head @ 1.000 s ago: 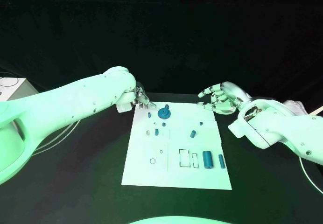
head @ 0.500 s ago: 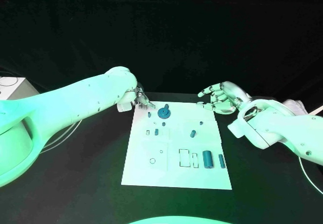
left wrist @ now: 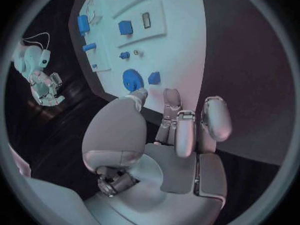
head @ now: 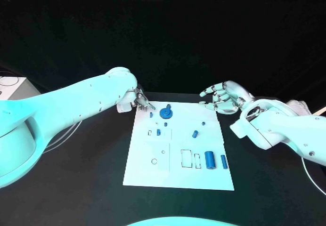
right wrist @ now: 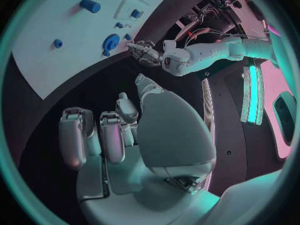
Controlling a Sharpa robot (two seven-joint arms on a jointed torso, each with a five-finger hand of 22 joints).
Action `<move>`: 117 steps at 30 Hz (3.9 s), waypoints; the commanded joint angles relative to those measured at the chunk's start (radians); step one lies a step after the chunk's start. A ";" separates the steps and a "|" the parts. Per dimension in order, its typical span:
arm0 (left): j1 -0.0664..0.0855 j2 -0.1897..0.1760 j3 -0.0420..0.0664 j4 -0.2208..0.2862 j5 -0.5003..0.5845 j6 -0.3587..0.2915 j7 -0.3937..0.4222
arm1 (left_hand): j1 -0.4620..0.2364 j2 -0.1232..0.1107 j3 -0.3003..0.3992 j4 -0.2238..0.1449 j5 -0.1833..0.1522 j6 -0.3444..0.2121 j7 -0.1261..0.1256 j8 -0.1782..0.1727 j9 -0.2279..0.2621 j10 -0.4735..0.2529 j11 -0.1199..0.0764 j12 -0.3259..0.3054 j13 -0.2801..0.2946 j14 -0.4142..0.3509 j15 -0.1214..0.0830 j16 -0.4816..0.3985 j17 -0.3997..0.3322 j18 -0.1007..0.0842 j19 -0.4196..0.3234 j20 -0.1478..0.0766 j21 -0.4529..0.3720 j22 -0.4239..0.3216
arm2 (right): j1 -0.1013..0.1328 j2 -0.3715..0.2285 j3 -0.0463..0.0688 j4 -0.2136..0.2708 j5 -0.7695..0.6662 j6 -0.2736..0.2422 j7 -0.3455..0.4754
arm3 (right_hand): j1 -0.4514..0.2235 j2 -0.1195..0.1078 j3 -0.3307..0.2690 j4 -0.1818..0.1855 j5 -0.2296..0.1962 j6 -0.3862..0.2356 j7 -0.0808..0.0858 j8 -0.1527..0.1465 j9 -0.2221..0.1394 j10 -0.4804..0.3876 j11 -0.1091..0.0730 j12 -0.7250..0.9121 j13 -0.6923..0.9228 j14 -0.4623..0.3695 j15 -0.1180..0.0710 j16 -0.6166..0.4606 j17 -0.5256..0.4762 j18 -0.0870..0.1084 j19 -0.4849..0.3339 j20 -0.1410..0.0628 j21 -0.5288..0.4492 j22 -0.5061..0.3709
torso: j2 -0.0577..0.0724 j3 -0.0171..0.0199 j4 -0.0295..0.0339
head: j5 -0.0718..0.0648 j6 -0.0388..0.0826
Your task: Assemble the parts on the task board
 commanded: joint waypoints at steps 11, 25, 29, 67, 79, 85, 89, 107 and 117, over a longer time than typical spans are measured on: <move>-0.007 0.007 -0.008 -0.011 0.044 0.061 0.046 | 0.014 0.019 0.012 -0.003 0.001 -0.008 0.006 -0.009 -0.007 -0.019 0.003 -0.007 -0.007 0.088 0.011 -0.010 0.227 0.018 -0.007 0.008 -0.008 -0.006 | 0.000 0.002 0.001 0.001 0.002 -0.005 0.016 | -0.001 0.005 0.007 -0.002 0.008 -0.006 -0.001 0.005 -0.001 -0.007 -0.001 -0.004 -0.003 0.084 0.002 -0.006 0.197 0.017 0.047 0.000 0.000 0.175 | 0.000 0.0000 0.0007 | -0.001 0.000; -0.008 0.009 -0.012 -0.012 0.060 0.066 0.065 | 0.021 0.028 0.018 -0.004 0.001 -0.007 0.007 -0.010 -0.011 -0.023 0.004 -0.006 -0.009 0.088 0.012 -0.010 0.227 0.018 -0.008 0.010 -0.008 -0.005 | 0.000 0.005 0.001 -0.002 0.003 -0.003 0.015 | -0.002 0.006 0.008 -0.001 0.009 -0.006 0.000 0.005 -0.001 -0.006 -0.001 -0.004 -0.003 0.085 0.002 -0.006 0.198 0.017 0.047 0.000 0.000 0.175 | 0.000 -0.0011 0.0011 | 0.001 -0.003; -0.008 0.009 -0.013 -0.011 0.063 0.061 0.068 | 0.026 0.031 0.021 -0.005 0.001 -0.006 0.007 -0.010 -0.012 -0.024 0.004 -0.005 -0.009 0.088 0.012 -0.009 0.228 0.018 -0.008 0.010 -0.008 -0.005 | 0.000 0.006 0.001 -0.003 0.003 -0.002 0.014 | -0.002 0.006 0.008 -0.001 0.009 -0.006 0.000 0.005 -0.001 -0.006 -0.001 -0.004 -0.003 0.085 0.002 -0.006 0.198 0.017 0.047 0.000 0.000 0.175 | 0.000 -0.0007 0.0016 | 0.001 -0.004; -0.008 -0.020 -0.015 0.021 0.152 0.045 0.072 | 0.136 -0.018 0.548 -0.219 0.023 0.008 -0.007 0.056 -0.005 0.037 -0.014 0.023 0.003 0.104 -0.004 0.008 0.259 0.007 0.031 -0.003 0.025 0.061 | 0.000 0.007 0.000 -0.006 0.003 0.003 0.011 | -0.006 0.010 0.015 0.001 0.018 -0.008 0.000 0.007 -0.003 -0.003 -0.002 -0.004 -0.006 0.084 0.001 -0.008 0.196 0.017 0.047 -0.001 -0.001 0.175 | -0.001 0.0003 0.0019 | -0.001 -0.013; -0.006 -0.126 -0.010 0.187 0.204 -0.055 0.085 | 0.071 -0.050 0.601 -0.269 0.118 0.038 -0.020 0.071 0.007 0.095 -0.027 0.050 0.043 0.079 -0.018 -0.026 0.197 -0.002 0.062 -0.013 0.047 0.102 | 0.000 0.002 0.000 -0.010 0.003 0.002 0.011 | -0.009 0.010 0.017 0.002 0.024 -0.008 0.000 0.008 -0.003 -0.004 -0.002 -0.005 -0.008 0.084 0.001 -0.009 0.195 0.018 0.046 -0.001 -0.003 0.173 | -0.006 0.0029 0.0071 | 0.002 -0.014; -0.006 -0.184 -0.010 0.292 0.189 -0.107 0.081 | 0.049 -0.070 0.611 -0.285 0.185 0.062 -0.031 0.073 0.009 0.135 -0.038 0.068 0.075 0.090 -0.029 -0.016 0.217 -0.008 0.084 -0.022 0.062 0.130 | -0.001 0.000 0.000 -0.013 0.006 -0.001 0.012 | -0.010 0.010 0.018 0.002 0.026 -0.008 0.000 0.008 -0.003 -0.003 -0.002 -0.005 -0.008 0.084 0.001 -0.009 0.194 0.018 0.046 -0.001 -0.003 0.173 | -0.008 0.0033 0.0106 | 0.002 -0.016; -0.006 -0.211 -0.014 0.347 0.179 -0.136 0.072 | 0.039 -0.081 0.613 -0.292 0.235 0.076 -0.036 0.073 0.011 0.157 -0.044 0.079 0.097 0.091 -0.035 -0.015 0.219 -0.012 0.096 -0.028 0.070 0.146 | -0.001 0.000 0.000 -0.015 0.009 -0.027 0.022 | -0.011 0.008 0.019 0.001 0.031 -0.009 -0.001 0.009 -0.004 -0.011 -0.002 -0.013 -0.017 0.083 0.001 -0.011 0.191 0.019 0.044 -0.001 -0.008 0.170 | -0.008 0.0044 0.0087 | 0.006 -0.017; -0.011 -0.263 -0.059 0.493 0.092 -0.184 0.033 | 0.027 -0.096 0.612 -0.301 0.296 0.096 -0.044 0.072 0.014 0.188 -0.052 0.098 0.134 0.092 -0.042 -0.015 0.219 -0.015 0.109 -0.035 0.078 0.162 | -0.001 0.010 0.000 -0.054 0.245 -0.112 0.161 | -0.038 -0.070 0.245 -0.021 0.122 -0.050 0.035 0.112 -0.004 -0.325 0.050 -0.684 -0.739 -0.466 0.068 -0.955 -0.600 0.163 -0.471 0.059 -1.178 -0.655 | -0.006 0.0039 0.0082 | 0.014 -0.023; -0.021 -0.265 -0.072 0.505 0.068 -0.171 0.021 | 0.026 -0.097 0.612 -0.302 0.300 0.098 -0.045 0.072 0.014 0.191 -0.053 0.100 0.137 0.092 -0.042 -0.016 0.218 -0.015 0.110 -0.035 0.079 0.163 | -0.001 0.018 0.000 -0.075 0.333 -0.086 0.211 | -0.083 -0.072 0.310 -0.094 0.120 -0.049 0.058 0.081 -0.045 -0.264 0.080 -0.862 -1.032 -0.513 0.116 -1.252 -0.838 0.168 -0.492 0.118 -1.383 -0.925 | -0.005 0.0051 0.0075 | 0.023 -0.028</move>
